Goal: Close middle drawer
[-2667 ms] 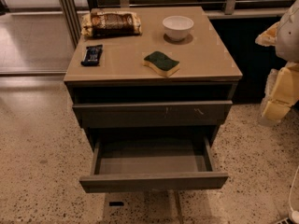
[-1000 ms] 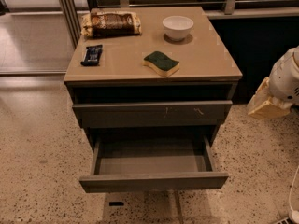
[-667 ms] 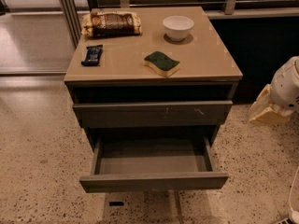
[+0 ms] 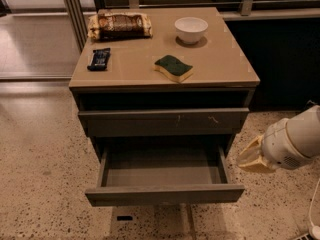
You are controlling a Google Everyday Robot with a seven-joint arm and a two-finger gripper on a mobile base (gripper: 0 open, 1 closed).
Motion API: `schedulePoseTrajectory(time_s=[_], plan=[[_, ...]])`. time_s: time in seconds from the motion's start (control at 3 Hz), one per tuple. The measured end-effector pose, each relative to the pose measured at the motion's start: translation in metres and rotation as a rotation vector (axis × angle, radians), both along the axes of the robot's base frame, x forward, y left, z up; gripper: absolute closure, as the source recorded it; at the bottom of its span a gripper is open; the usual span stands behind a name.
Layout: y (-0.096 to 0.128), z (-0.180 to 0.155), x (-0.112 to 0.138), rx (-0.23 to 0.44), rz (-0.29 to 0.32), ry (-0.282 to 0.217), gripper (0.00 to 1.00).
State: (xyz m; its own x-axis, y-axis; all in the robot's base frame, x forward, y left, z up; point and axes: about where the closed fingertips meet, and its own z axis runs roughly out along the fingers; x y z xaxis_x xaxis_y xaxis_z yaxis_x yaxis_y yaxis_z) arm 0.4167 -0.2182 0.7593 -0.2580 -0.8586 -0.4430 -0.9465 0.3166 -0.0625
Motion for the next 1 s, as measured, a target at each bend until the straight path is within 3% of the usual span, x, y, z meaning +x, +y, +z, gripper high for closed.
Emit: schedulePoseTrajectory(time_s=[0.33,0.67,1.0], plan=[[0.023,-0.102,-0.001,0.103,-0.002,0.054,1.00],[0.023,-0.102,-0.001,0.103,-0.002,0.054,1.00],[0.023,-0.132,0.001,0.057,0.026,0.023,1.00]])
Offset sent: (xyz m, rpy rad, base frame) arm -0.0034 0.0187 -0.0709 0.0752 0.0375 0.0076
